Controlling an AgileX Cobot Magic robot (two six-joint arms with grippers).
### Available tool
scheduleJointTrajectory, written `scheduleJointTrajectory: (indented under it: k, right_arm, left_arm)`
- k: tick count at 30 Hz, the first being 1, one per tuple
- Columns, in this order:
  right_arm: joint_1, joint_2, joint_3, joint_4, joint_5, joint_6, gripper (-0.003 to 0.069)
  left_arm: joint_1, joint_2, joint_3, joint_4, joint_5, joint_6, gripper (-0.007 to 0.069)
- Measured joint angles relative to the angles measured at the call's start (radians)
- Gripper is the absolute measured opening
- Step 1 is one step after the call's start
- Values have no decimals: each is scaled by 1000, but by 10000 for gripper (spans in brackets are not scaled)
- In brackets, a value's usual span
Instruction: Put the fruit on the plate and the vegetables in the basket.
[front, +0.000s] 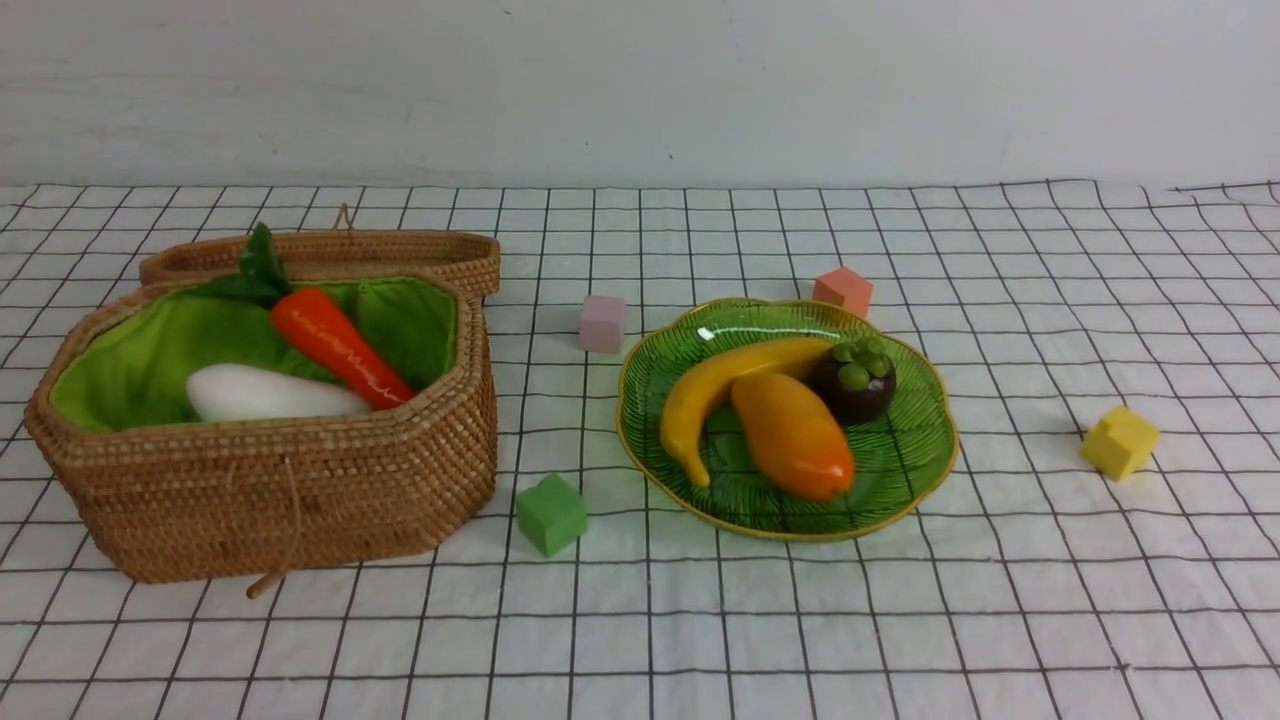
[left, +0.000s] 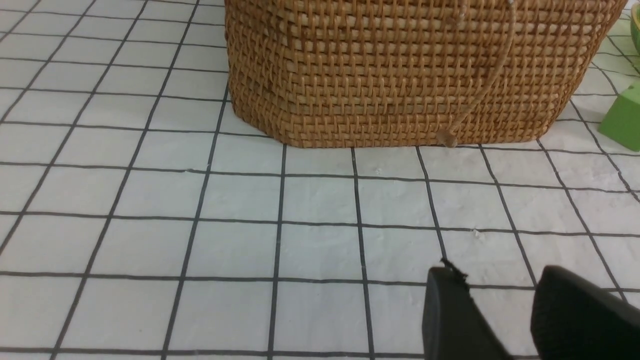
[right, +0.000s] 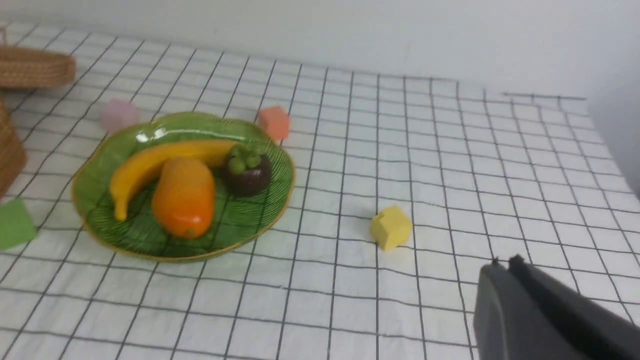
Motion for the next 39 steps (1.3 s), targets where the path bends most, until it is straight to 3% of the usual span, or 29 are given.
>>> scheduleJointTrajectory:
  k: [7,13,39]
  right_arm:
    - [-7,-208,451,-4,-224,74,13]
    - [-7,-250,687,-7,-334,113,18]
    - [-7,-252,699,0,-391,121,46]
  left_arm:
    - [0,0,0,0,0,0,239]
    - [0,0,0,0,0,0,239]
    - [0,0,0,0,0,0,239]
